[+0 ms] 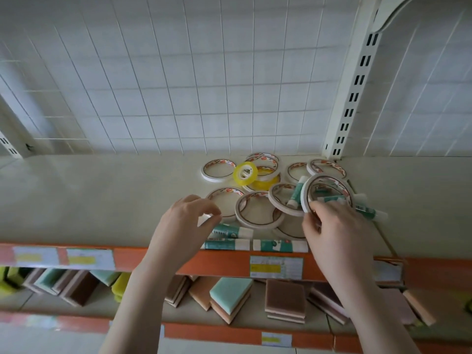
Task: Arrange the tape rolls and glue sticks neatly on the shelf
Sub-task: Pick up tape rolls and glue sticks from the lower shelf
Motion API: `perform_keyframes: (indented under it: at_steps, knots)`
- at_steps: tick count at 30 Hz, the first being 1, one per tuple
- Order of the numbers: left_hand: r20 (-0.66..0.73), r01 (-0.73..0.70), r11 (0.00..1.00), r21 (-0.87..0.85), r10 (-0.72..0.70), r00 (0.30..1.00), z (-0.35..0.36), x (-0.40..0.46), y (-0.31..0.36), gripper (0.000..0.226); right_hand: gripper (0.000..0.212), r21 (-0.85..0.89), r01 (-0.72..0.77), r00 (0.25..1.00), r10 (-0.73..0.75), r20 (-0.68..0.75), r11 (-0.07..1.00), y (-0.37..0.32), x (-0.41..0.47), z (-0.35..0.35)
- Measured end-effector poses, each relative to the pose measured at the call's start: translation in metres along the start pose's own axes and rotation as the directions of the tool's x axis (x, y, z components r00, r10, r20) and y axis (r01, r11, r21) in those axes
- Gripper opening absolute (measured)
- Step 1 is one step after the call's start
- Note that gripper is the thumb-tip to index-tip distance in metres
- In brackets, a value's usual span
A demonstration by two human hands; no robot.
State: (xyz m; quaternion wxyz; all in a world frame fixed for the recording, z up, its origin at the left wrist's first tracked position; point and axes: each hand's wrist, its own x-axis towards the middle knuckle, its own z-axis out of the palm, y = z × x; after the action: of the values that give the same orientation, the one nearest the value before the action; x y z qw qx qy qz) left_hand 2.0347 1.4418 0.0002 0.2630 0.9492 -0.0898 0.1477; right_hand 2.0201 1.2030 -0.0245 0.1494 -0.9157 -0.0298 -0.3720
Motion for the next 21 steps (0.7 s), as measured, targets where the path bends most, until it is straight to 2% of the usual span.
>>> perform_keyframes:
  at_steps: [5,11,15,21]
  knots:
    - [0.19,-0.164,0.986,-0.038,0.168,0.967,0.003,0.005,0.006,0.013,0.004,0.006,0.03,0.997,-0.029,-0.066,1.0,-0.001,-0.001,0.007]
    - [0.406,-0.214,0.972,0.101,0.156,0.9,-0.006,0.024,0.016,0.021,0.007,0.008,0.069,0.993,-0.068,-0.091,0.998,0.001,-0.001,0.012]
    - [0.453,-0.261,0.962,0.079,0.198,0.869,-0.007,0.031,0.018,0.019,0.008,0.012,0.074,0.993,-0.073,-0.094,0.997,0.001,-0.001,0.01]
    - [0.424,-0.301,0.954,-0.004,0.275,0.863,-0.006,0.03,0.012,0.027,0.01,0.007,0.072,0.994,-0.072,-0.086,0.997,0.003,0.001,0.009]
